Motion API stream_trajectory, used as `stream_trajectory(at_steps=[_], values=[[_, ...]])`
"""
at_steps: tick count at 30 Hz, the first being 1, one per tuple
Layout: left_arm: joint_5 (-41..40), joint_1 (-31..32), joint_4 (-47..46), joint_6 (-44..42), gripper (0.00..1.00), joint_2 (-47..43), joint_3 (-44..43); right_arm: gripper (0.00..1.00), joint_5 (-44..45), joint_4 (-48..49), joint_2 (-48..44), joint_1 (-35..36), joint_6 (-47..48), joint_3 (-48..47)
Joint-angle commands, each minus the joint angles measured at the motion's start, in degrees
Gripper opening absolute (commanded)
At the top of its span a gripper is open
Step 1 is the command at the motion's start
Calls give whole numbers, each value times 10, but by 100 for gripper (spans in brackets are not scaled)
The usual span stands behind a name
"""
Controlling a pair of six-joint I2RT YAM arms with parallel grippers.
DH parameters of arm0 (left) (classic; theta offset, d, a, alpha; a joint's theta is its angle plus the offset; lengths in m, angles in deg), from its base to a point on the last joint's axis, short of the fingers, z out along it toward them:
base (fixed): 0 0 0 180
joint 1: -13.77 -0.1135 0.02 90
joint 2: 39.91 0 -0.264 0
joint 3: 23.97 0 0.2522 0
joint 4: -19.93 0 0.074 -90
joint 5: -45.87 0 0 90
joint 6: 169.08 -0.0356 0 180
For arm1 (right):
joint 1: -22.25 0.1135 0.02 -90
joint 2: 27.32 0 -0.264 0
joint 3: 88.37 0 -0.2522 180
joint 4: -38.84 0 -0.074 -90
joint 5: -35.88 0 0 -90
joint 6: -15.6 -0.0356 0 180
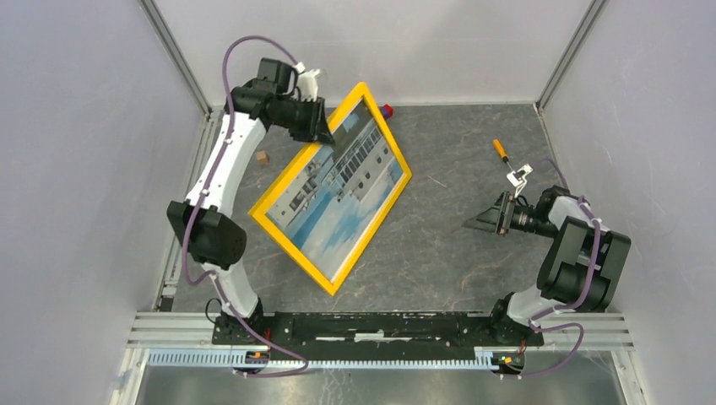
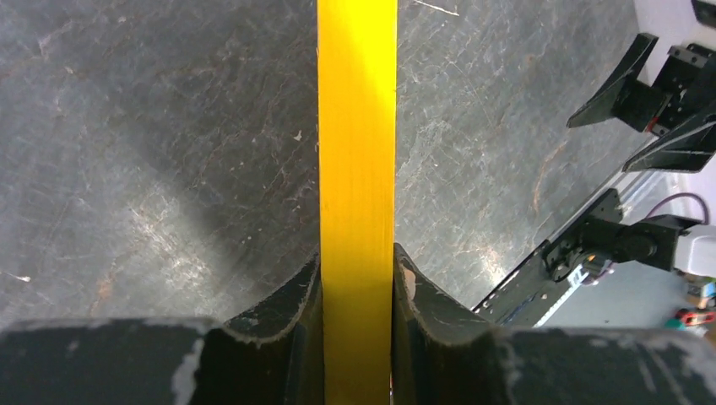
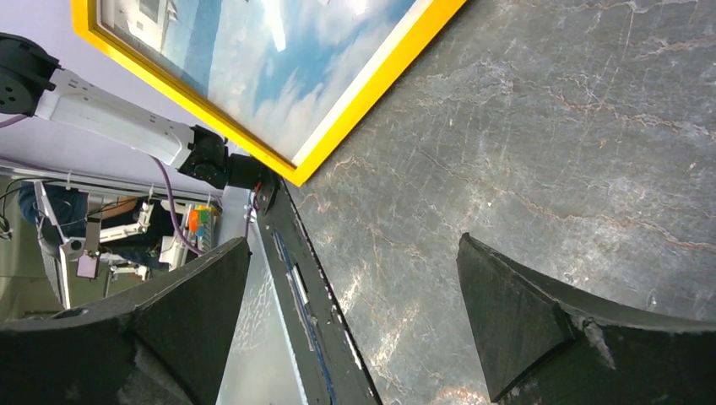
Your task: Take the photo out of the frame
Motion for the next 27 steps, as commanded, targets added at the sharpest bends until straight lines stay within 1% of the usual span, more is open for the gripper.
stream_trajectory(at_steps=[1,6,9,14,15,16,20,23,27], values=[[17,-31,-114,60,2,-56,129,98,13,-11,8,-1,22,-7],[18,-76,-259,142,2,-135,327,98,21,-14,24,-1,38,-1],[19,-93,-325,186,2,-163,423,98,21,-20,43,0,50,0],[21,-109,-401,230,2,-183,544,98,35,-30,58,24,69,-5],[20,-111,-416,239,2,-184,563,97,45,-13,54,31,55,-3],[17,-113,-426,244,2,-183,583,97,58,14,47,40,21,4],[5,-124,-457,245,2,-174,639,98,155,203,-13,79,-141,74],[-7,-134,-489,242,2,-157,671,98,220,282,-45,130,-195,101],[2,-138,-539,250,2,-118,697,98,278,355,-47,189,-262,103]])
